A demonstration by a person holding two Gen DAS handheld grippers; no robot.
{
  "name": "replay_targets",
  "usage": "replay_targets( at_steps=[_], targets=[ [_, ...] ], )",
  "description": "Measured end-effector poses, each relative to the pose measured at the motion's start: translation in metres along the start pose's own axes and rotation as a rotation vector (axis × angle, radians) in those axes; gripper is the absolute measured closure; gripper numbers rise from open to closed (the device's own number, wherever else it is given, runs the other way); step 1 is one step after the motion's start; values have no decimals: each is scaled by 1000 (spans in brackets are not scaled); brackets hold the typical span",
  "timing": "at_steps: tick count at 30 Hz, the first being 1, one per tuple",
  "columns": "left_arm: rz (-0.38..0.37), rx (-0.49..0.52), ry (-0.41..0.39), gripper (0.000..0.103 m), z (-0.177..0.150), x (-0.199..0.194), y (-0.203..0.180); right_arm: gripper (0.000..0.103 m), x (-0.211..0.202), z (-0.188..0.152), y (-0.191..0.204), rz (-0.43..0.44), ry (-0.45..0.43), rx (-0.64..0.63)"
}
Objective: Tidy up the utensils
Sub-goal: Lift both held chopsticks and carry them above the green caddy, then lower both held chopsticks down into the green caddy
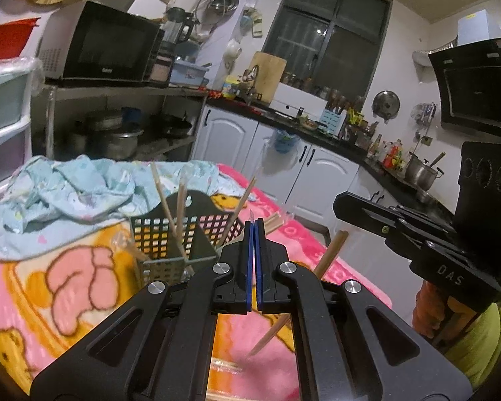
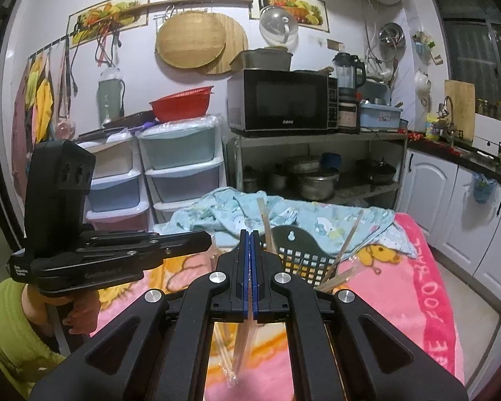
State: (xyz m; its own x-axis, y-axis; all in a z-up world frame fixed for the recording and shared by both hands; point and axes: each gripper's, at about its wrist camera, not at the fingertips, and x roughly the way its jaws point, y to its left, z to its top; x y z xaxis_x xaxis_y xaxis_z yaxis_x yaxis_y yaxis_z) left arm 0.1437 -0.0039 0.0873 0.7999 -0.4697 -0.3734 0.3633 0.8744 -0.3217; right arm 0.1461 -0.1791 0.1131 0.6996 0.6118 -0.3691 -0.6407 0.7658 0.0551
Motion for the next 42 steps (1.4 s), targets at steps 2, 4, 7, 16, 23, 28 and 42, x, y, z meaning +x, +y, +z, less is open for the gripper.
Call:
replay_targets(
  at_steps=[2, 4, 7, 16, 23, 28, 42],
  targets=[
    [-5, 2, -9, 103, 2, -1, -2, 102, -1, 2, -1, -4, -6, -1],
    [-7, 11, -21, 103, 7, -2, -5, 102, -2, 4, -3, -11, -14, 1],
    [-17, 20, -42, 103, 16, -4, -9, 102, -5, 8, -6, -22, -25, 6],
    [-53, 60, -114, 103, 47, -5, -21, 102, -8, 23, -15, -65, -53, 16],
    [-34, 85, -157, 103, 77, -8, -22, 102, -13, 48, -22, -89, -114, 7],
    [-9, 97, -191, 103, 97, -14, -19, 102, -12, 67, -26, -97, -147, -4],
    [91, 131, -262, 103, 139, -26, -10, 102, 5, 108, -37, -105, -200, -23]
  ],
)
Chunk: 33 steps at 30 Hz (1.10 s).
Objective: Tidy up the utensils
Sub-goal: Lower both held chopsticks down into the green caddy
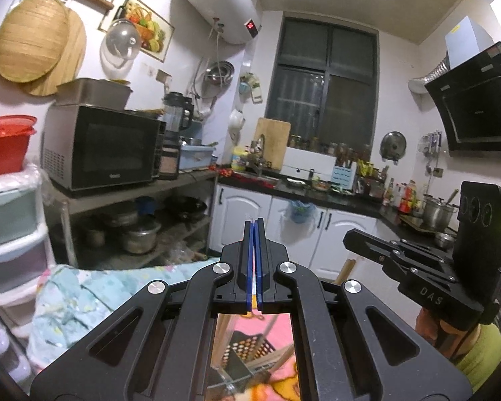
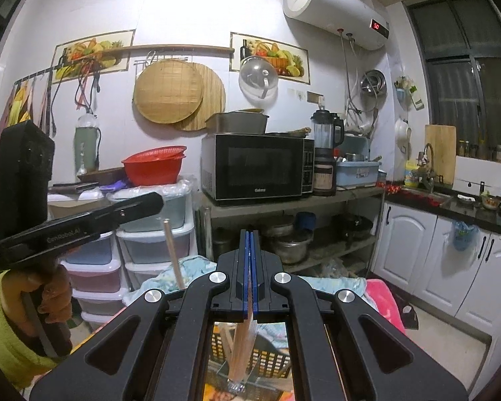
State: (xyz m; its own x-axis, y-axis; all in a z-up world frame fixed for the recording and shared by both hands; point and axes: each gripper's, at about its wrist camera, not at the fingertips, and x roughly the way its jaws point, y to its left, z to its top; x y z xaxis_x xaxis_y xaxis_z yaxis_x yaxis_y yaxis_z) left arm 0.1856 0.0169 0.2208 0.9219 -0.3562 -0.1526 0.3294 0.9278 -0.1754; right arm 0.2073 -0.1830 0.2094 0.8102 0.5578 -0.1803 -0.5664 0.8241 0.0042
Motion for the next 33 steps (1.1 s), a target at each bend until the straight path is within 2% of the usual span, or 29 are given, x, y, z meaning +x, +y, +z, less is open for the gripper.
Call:
replay_targets(
  at_steps=[6, 15, 33],
  targets=[
    [26, -5, 1, 103, -1, 10, 11, 102, 17, 2, -9, -28, 15, -1],
    [44, -44, 47, 103, -20, 33, 29, 102, 49, -14, -25, -64, 73, 34],
    [70, -78, 160, 103, -68, 60, 43, 102, 88, -54, -35, -53, 138, 85]
  ],
)
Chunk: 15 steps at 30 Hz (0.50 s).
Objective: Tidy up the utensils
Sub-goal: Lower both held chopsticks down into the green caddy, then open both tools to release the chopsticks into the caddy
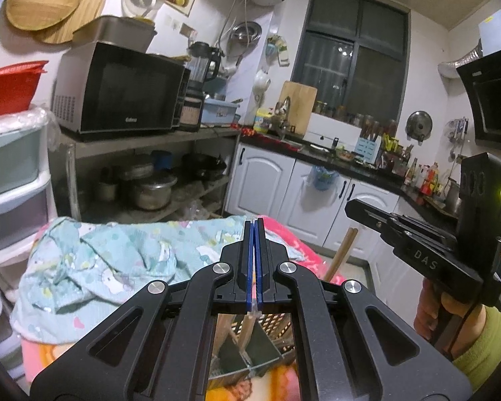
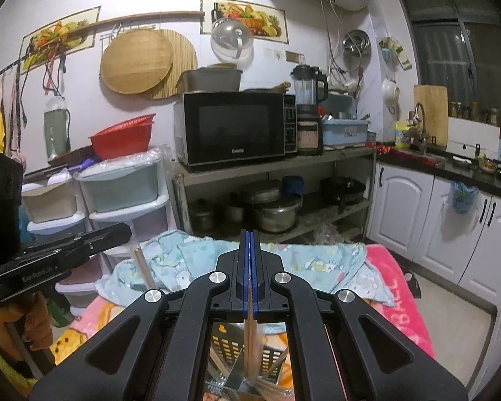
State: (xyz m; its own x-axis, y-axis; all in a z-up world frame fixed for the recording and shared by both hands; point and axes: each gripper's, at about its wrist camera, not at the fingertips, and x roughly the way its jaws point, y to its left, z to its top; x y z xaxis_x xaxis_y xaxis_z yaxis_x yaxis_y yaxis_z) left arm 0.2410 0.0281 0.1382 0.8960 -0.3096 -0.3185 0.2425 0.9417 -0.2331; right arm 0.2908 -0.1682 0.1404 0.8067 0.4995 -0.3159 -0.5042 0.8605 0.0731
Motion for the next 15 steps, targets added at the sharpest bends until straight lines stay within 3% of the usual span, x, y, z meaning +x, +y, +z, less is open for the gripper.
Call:
replay_targets(
  at_steps=[15],
  targets=[
    [24, -38, 85, 103, -28, 15, 10, 98, 22, -38, -6, -1, 109, 42]
  ],
)
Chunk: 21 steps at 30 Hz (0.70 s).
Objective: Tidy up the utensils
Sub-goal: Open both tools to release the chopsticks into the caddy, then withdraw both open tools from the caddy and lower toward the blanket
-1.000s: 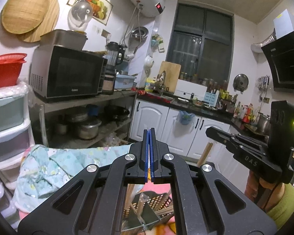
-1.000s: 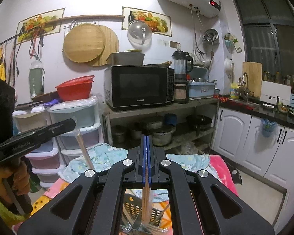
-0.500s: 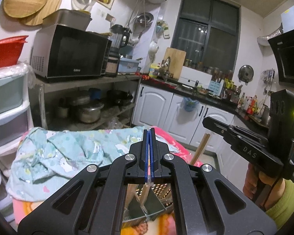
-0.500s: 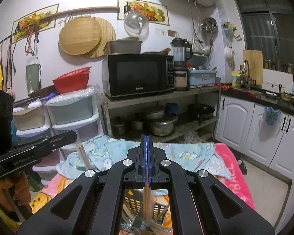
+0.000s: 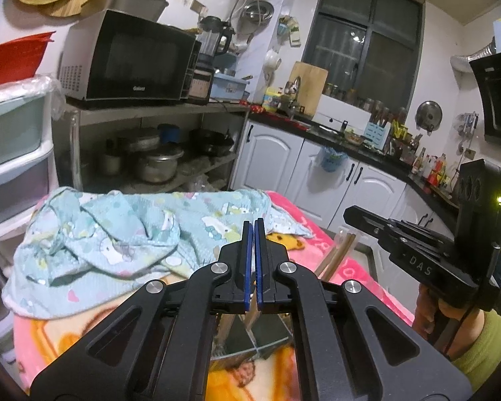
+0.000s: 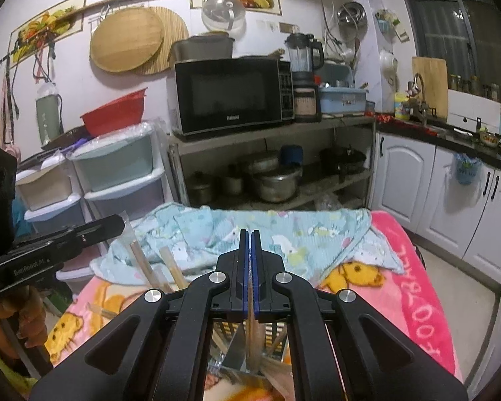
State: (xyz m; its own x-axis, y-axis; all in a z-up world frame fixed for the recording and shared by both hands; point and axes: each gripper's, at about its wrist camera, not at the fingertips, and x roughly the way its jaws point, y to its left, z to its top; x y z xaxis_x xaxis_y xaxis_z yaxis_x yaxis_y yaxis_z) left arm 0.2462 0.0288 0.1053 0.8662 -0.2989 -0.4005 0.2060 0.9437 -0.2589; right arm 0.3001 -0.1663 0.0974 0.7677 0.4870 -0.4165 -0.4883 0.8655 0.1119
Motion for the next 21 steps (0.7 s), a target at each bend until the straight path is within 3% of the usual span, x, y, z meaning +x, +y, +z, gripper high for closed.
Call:
replay_targets(
  at_steps=[2, 4, 11, 14, 16, 21],
  targets=[
    [3, -8, 3, 98, -3, 0, 2, 94, 1, -4, 0, 2, 19, 1],
    [14, -9, 5, 77, -5, -2, 3, 87, 1, -7, 0, -4, 28, -5],
    [41, -32, -11, 45, -11, -17, 10, 58, -4, -19, -2, -28, 45, 5],
    [42, -49, -31, 32, -11, -28, 15, 54, -8, -22, -3, -29, 49, 14],
    [42, -60, -46, 18, -11, -34, 17, 50, -13, -24, -4, -34, 45, 18],
    [63, -86, -72, 11, -12, -49, 25, 45, -23, -27, -5, -41, 35, 27]
  ],
)
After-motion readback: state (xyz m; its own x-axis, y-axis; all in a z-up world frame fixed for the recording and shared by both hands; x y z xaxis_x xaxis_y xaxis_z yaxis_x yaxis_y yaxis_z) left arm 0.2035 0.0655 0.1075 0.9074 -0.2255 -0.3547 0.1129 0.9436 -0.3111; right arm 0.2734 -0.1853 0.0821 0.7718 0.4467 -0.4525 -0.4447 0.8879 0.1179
